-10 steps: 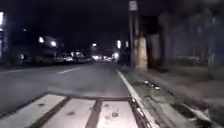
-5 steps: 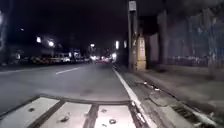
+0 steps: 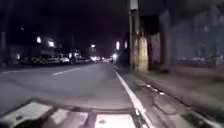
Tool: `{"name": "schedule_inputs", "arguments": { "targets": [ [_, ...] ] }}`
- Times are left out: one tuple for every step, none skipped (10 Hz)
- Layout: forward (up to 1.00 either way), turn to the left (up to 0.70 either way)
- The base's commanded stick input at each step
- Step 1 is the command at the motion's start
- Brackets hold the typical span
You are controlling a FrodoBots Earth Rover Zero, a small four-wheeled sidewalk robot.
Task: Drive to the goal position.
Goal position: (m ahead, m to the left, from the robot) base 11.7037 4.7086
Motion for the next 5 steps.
{"name": "schedule_inputs", "arguments": {
  "targets": [
    [1.00, 0.00],
    [1.00, 0.00],
    [1.00, 0.00],
    [1.00, 0.00],
    [1.00, 0.00]
  ]
}}
